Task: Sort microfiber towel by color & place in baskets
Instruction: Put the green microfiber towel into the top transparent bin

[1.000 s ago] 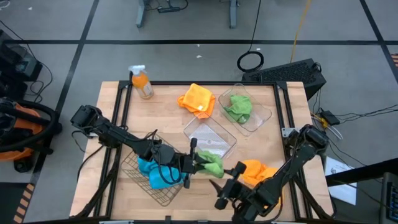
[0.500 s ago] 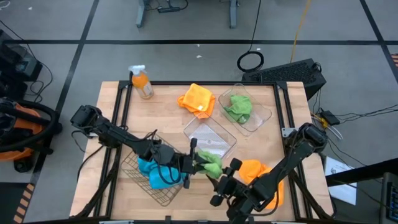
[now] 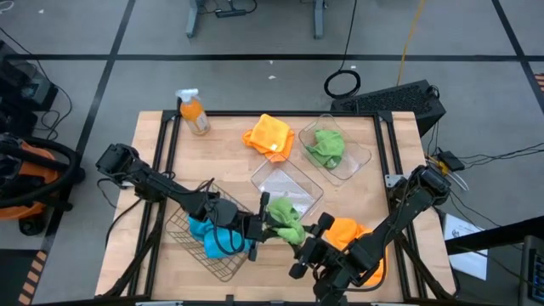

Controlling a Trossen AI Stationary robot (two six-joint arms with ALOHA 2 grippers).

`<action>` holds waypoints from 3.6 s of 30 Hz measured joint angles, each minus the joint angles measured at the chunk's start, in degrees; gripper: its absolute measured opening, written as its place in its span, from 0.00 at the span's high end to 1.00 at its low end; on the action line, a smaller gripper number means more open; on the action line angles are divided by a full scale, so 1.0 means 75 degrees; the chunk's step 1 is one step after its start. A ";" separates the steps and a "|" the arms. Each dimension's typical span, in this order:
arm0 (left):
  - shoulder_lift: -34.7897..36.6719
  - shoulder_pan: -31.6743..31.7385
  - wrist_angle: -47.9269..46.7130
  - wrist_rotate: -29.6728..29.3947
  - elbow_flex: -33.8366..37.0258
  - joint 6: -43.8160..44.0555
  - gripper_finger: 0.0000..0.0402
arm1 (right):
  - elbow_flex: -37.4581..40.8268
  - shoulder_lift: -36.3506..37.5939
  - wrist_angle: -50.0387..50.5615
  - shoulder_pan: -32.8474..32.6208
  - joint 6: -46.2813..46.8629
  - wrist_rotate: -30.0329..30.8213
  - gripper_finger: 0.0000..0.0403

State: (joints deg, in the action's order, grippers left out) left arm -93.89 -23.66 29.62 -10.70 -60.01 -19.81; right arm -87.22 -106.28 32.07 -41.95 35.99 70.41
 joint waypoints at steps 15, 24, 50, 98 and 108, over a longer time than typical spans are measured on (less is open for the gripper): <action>-0.0009 -0.0035 -0.0048 -0.0569 0.0003 0.0395 0.78 | -0.0011 0.0034 0.0897 0.0009 0.0370 0.0084 0.95; -0.0009 -0.0067 -0.0169 -0.0796 0.0009 0.0604 0.36 | -0.0014 0.0774 0.2795 0.0006 0.1516 0.0265 0.97; 0.1043 0.0567 -0.2614 -0.2162 0.0342 0.1405 0.23 | 0.1390 0.3320 0.7730 0.2187 0.4389 -0.0875 0.97; 0.1040 0.1096 -0.2833 -0.0991 0.0344 0.1606 0.23 | 0.5095 0.4972 0.4193 0.5219 0.3252 -0.4711 0.57; 0.1040 0.1088 -0.2831 -0.0991 0.0341 0.1612 0.23 | 0.4389 0.4975 0.4829 0.4870 0.3468 -0.5037 0.51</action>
State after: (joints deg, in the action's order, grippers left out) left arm -86.08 -15.50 8.38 -18.13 -57.45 -7.73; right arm -54.30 -68.97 68.28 -5.43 62.00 32.63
